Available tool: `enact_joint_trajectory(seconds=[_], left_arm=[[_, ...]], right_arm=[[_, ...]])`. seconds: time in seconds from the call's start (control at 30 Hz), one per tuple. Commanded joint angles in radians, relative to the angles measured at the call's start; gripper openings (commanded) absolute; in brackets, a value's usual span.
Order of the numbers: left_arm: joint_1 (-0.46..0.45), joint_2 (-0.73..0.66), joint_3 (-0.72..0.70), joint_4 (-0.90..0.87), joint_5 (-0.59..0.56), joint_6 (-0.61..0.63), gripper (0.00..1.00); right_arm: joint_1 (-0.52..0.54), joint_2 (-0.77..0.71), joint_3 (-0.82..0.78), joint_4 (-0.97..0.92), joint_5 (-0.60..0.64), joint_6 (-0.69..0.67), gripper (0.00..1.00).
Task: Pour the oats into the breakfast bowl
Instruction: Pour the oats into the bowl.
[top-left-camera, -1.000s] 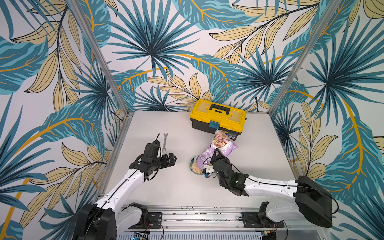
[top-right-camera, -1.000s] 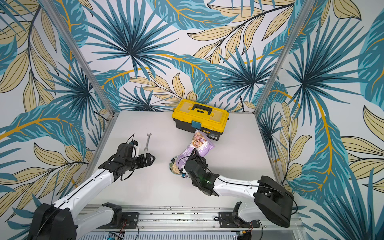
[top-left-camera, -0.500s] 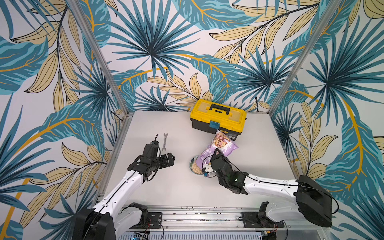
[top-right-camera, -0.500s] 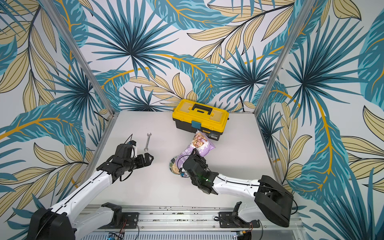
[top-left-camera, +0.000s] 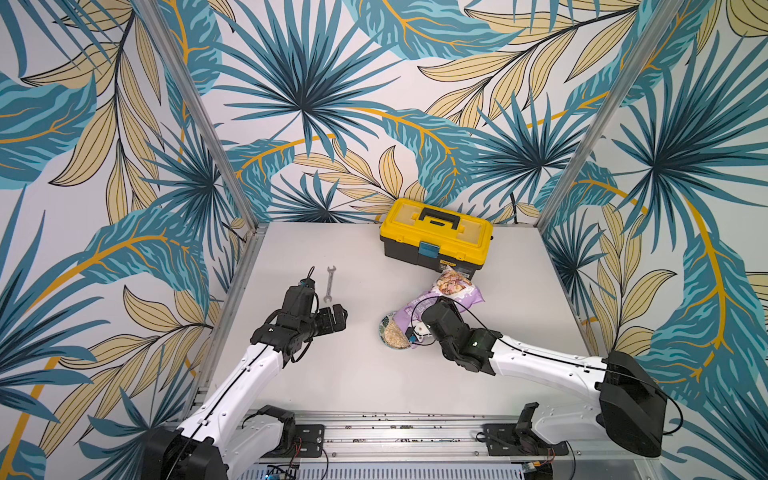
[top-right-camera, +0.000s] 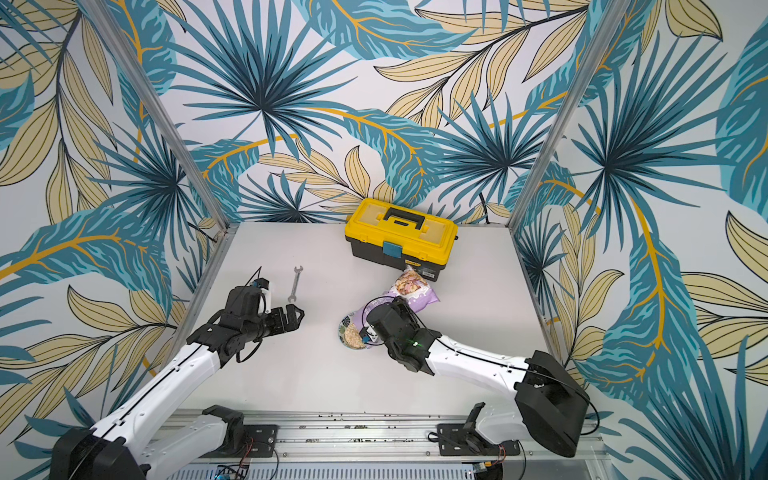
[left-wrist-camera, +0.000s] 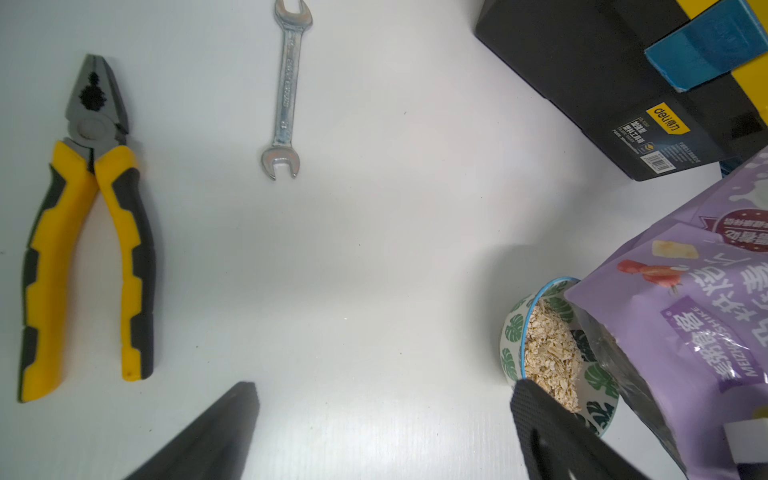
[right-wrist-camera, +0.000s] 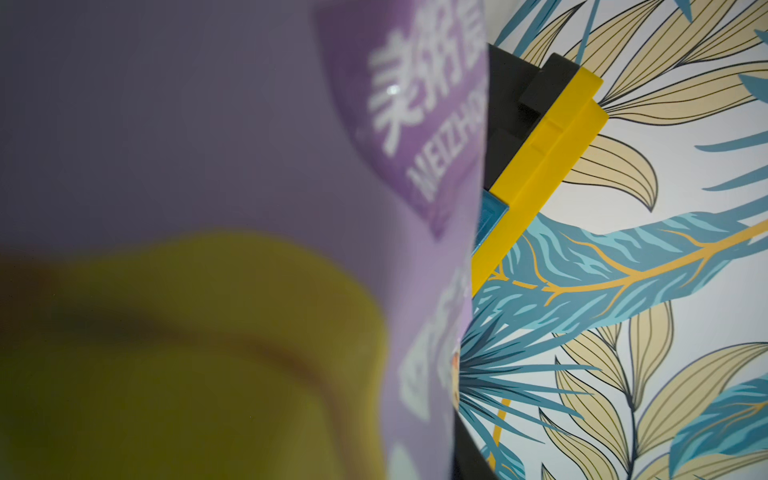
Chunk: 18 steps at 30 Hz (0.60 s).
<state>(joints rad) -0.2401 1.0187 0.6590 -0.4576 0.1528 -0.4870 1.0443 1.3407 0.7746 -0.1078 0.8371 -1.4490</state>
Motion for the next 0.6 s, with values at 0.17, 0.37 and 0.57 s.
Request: enact_joint_trajectory(seconds=[0.17, 0.37, 0.57], left_arm=[[0.007, -0.022, 0.04, -0.032, -0.007, 0.045, 1.0], [0.008, -0.056, 0.066, -0.056, -0.008, 0.077, 1.0], [0.007, -0.126, 0.068, -0.048, -0.01, 0.091, 1.0]], right_arm=[[-0.066, -0.074, 0.101, -0.186, -0.154, 0.331, 0.0], [-0.159, -0.09, 0.149, -0.316, -0.37, 0.486, 0.0], [-0.281, -0.136, 0.134, -0.333, -0.671, 0.602, 0.0]])
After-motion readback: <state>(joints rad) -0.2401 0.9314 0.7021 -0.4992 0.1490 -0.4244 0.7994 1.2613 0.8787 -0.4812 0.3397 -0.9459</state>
